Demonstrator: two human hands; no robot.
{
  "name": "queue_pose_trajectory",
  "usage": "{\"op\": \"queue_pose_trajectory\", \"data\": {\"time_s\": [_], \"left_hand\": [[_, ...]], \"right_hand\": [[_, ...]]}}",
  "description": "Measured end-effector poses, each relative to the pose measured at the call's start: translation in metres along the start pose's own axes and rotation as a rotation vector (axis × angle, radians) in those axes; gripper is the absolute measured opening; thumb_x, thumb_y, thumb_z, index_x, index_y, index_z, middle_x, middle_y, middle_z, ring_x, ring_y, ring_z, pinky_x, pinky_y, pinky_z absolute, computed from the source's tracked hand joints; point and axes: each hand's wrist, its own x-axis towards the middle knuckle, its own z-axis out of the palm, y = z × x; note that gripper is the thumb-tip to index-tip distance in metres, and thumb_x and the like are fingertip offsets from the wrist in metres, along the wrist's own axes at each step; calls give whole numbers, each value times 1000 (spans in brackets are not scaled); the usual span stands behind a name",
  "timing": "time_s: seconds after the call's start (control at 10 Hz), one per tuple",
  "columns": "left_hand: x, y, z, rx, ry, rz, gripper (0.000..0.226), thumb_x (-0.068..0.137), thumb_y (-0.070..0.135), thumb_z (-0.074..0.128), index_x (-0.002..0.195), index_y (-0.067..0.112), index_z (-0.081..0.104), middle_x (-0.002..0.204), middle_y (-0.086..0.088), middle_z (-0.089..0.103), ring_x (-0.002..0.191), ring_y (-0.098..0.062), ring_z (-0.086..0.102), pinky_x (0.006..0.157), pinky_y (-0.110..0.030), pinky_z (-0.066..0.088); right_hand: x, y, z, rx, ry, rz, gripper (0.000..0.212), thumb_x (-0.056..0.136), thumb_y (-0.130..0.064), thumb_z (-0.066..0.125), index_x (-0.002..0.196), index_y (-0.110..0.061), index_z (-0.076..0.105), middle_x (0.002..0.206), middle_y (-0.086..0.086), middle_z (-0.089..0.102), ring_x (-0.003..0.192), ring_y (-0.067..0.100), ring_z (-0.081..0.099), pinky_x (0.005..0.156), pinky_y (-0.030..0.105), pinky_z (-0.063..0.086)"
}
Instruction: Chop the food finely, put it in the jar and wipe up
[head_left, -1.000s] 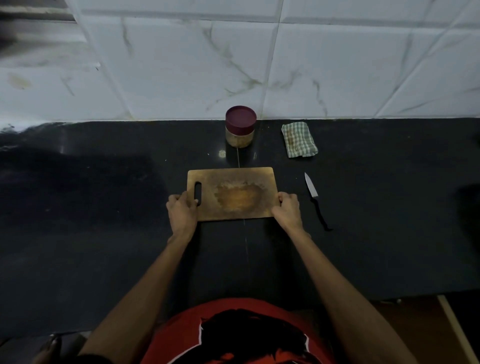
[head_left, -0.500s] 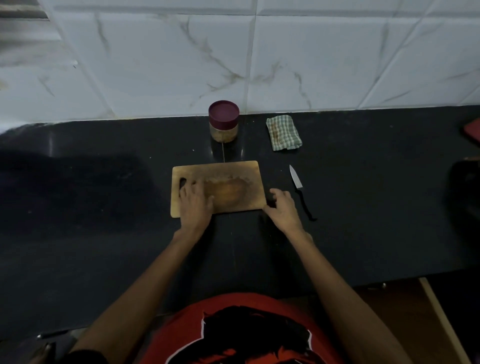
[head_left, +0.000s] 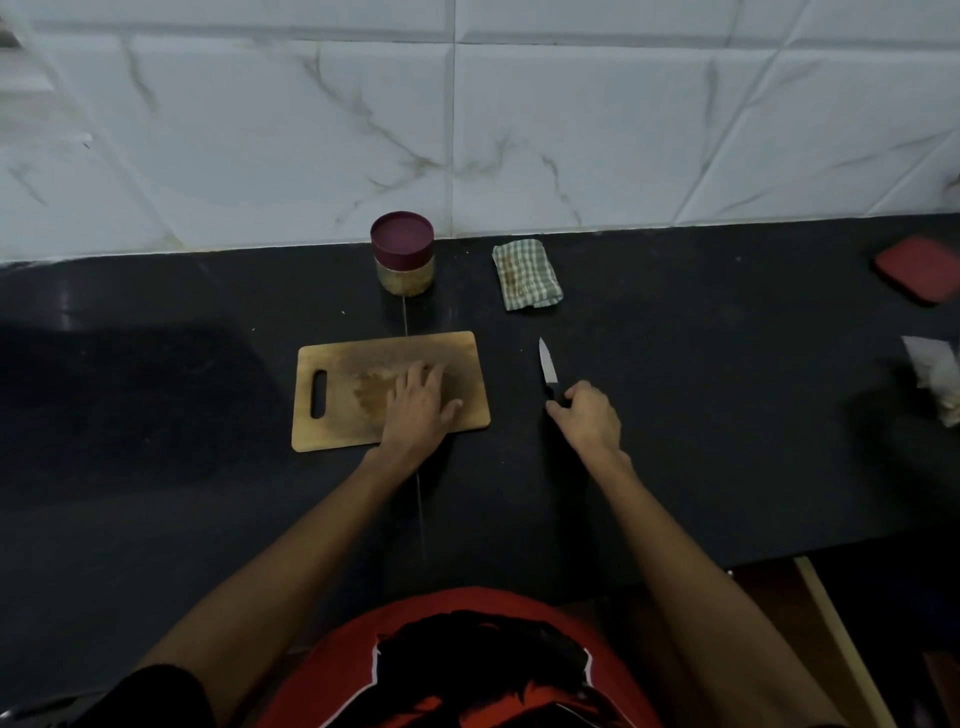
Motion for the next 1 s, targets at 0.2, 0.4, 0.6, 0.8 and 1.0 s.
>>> {"op": "queue_pose_trajectory", "data": {"time_s": [0.2,0.4,0.6,0.8,1.0], "left_hand": [[-2,-11,-3,-14,1,-69,58,93,37,53,143,16,32,147,-10,26,135,-29,27,109,-47,32],[-2,-22,-10,-11,37,-91,57,93,37,54,142,17,33,145,-11,29,133,-29,30,110,-46,31],[-2,-32,-16,-61,42,-68,53,91,34,57,137,17,39,141,-10,31,129,-27,36,108,-44,34],[-3,-34,-25,-8,59,-55,54,92,34,56,139,15,37,143,-10,32,130,-26,36,107,-40,33],[0,-39,-42,3,96,-41,60,91,33,56,143,13,31,148,-11,29,135,-27,32,110,-43,32]], "right_hand": [[4,-39,11,36,-32,-57,41,90,-38,67,121,-13,56,121,7,61,109,24,61,82,36,49],[10,-59,21,23,-9,-39,40,90,-37,67,119,-11,55,119,8,60,107,25,61,78,35,45],[8,-57,24,24,7,-42,40,91,-36,66,119,-11,54,122,9,57,109,26,60,78,35,44],[5,-56,24,35,12,-27,48,88,-41,68,121,-10,52,125,10,52,112,28,57,81,38,47],[1,-89,13,126,107,-286,52,89,-40,68,127,-9,50,130,13,45,122,30,46,94,38,42]]}}
